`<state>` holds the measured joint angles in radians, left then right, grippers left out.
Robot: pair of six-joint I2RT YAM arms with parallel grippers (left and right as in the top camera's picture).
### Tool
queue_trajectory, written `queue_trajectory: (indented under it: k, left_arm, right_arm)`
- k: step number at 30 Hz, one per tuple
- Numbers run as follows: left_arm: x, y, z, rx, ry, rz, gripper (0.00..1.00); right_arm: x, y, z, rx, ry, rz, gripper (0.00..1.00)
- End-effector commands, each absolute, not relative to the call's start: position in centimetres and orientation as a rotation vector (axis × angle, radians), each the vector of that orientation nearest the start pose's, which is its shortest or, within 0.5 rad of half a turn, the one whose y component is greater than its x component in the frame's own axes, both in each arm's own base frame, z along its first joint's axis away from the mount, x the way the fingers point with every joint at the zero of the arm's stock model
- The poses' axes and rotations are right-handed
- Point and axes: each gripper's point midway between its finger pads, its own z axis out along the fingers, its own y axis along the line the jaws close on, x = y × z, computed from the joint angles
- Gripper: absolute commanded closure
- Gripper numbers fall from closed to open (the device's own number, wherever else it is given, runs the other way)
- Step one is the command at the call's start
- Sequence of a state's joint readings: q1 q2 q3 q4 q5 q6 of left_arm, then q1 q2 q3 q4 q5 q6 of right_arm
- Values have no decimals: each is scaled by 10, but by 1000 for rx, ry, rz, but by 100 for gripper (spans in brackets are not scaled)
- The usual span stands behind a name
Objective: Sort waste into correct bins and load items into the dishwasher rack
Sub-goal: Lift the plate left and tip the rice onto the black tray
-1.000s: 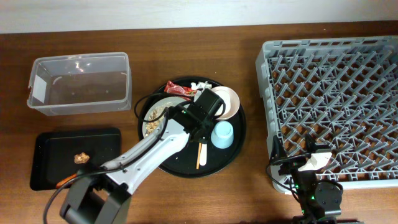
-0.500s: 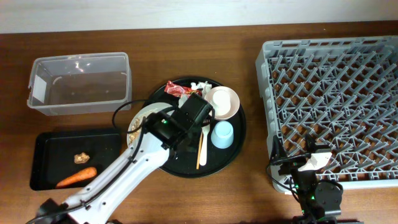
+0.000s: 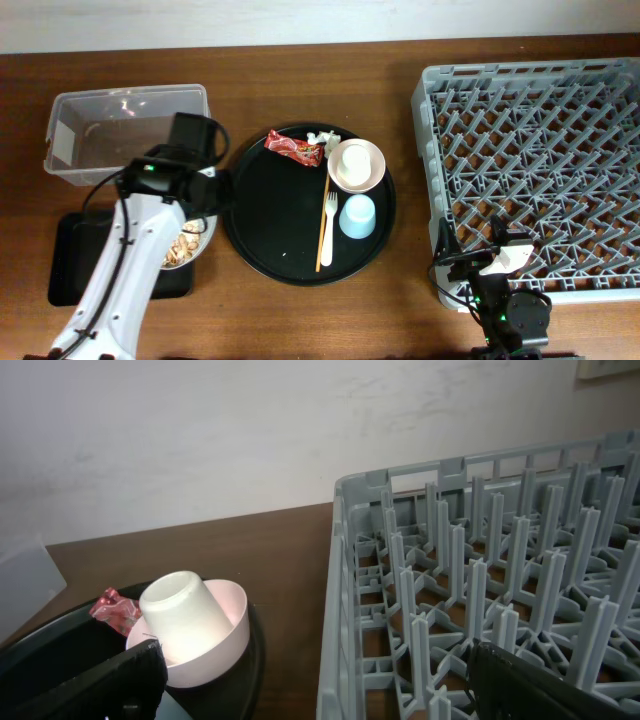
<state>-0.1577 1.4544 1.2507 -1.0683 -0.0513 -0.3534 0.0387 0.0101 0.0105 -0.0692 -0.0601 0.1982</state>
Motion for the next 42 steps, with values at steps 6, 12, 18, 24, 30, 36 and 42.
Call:
queue_trajectory:
  k: [6,12,18,24,30,36,42]
  left_arm:
    - [314,-18,146,-380,2780,-418,100]
    - [314,1,153,-404,2707,-620,99]
    - [316,15,172,-396,2566,-831,100]
    - [312,28,187,-450,2454,-974,100]
    - [305,51,186,-558,2430,-954,99]
    - [296,77,197,-660,2313,-1016,100]
    - [300,65,215,-524,2227,-1113,100]
  right_arm:
    - [245,17,157,89,1646,216,1]
    - [245,17,157,89,1646,215,1]
    - [245,17,157,89,1646,215,1]
    - [245,17,157,89,1646,215,1]
    - [245,17,157,89,1646,215,1]
    - [245,17,157,89,1646,215,1]
    - [245,17,157,89,1646,215,1]
